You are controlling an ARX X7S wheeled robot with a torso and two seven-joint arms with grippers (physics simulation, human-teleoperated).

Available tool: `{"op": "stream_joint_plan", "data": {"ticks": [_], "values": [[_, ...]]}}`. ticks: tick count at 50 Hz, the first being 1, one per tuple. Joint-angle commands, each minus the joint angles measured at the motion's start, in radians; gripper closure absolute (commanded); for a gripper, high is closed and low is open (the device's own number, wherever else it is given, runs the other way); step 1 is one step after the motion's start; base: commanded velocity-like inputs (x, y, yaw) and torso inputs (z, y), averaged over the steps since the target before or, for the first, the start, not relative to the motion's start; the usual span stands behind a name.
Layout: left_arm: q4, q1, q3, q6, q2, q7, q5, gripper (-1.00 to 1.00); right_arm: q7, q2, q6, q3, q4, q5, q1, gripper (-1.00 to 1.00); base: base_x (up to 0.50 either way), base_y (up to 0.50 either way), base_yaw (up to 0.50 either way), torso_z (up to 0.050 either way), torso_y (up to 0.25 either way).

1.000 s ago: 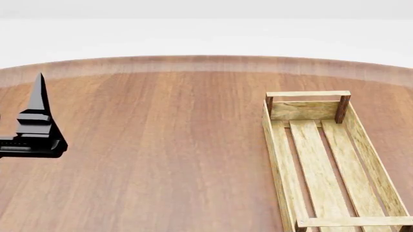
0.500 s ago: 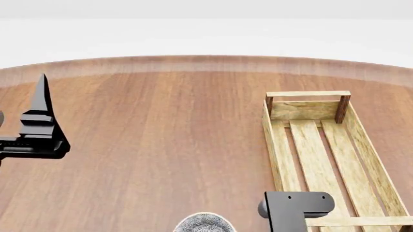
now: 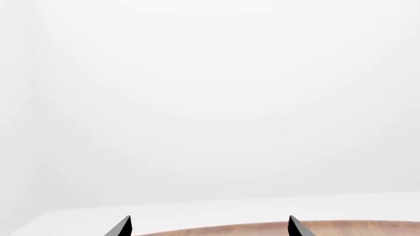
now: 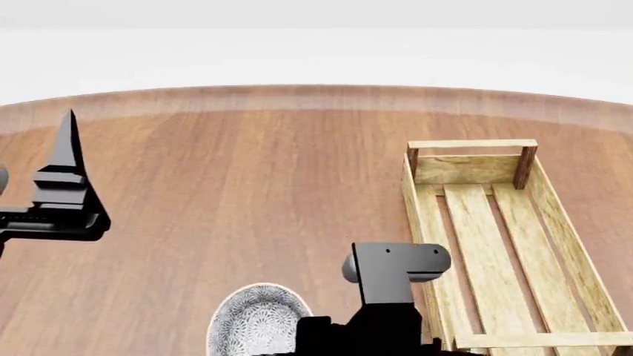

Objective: Stack the right bowl on the left bowl and place them in the tray.

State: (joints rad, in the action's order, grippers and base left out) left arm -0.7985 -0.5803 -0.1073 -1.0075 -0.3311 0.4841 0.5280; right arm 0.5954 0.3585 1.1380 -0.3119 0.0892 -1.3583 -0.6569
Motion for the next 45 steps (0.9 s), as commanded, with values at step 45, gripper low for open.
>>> {"op": "stream_joint_plan", "data": {"ticks": [45], "values": [[-0.080,-0.032,0.053,-0.094,-0.015,0.052,0.090,-1.00,-0.445,-0.358,-0.756,-1.277,-0.644,-0.558,-0.643,1.00,0.00,0.00,0.00,0.000,0.000]]}}
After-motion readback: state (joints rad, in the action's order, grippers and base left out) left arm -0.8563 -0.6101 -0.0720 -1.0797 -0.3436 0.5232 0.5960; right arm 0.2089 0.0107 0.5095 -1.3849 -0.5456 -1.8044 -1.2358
